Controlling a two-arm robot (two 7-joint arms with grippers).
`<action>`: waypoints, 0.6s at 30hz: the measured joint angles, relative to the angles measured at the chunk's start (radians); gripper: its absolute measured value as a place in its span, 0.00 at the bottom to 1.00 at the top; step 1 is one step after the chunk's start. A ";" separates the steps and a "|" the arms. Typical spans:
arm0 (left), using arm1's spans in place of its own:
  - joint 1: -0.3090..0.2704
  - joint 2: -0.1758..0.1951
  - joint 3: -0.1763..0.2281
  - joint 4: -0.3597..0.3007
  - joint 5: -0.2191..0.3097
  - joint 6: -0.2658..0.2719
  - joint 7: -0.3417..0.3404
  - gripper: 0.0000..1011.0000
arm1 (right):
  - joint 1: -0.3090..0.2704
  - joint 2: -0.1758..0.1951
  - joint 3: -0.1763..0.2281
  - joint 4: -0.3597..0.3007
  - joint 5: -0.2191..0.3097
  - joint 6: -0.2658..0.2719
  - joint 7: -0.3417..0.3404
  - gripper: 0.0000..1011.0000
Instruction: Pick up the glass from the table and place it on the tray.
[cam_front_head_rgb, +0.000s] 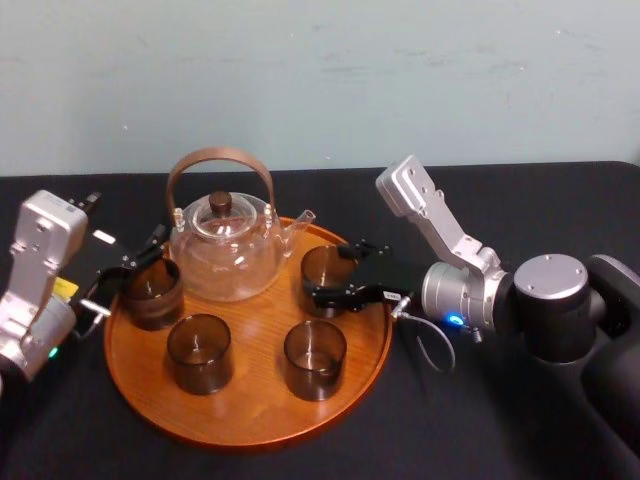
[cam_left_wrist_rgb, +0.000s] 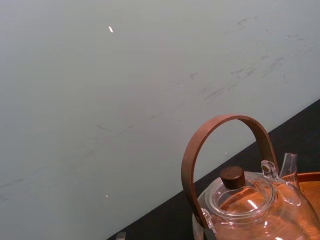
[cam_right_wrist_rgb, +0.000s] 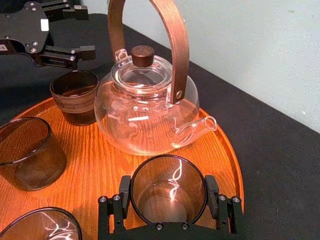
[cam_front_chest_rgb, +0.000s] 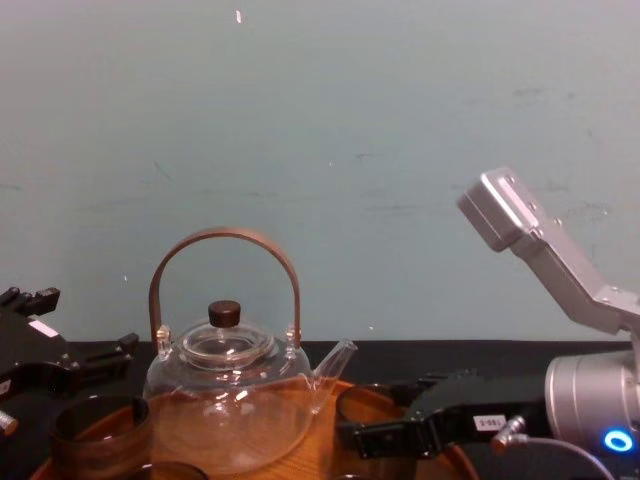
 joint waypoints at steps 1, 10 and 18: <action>0.000 0.000 0.000 0.000 0.000 0.000 0.000 0.99 | 0.000 0.000 0.000 0.001 -0.001 0.001 0.000 0.89; 0.000 0.000 0.000 0.000 0.000 0.000 0.000 0.99 | 0.001 -0.006 0.000 0.011 -0.006 0.002 -0.003 0.89; 0.000 0.000 0.000 0.000 0.000 0.000 0.000 0.99 | 0.001 -0.007 0.000 0.012 -0.010 0.002 -0.006 0.89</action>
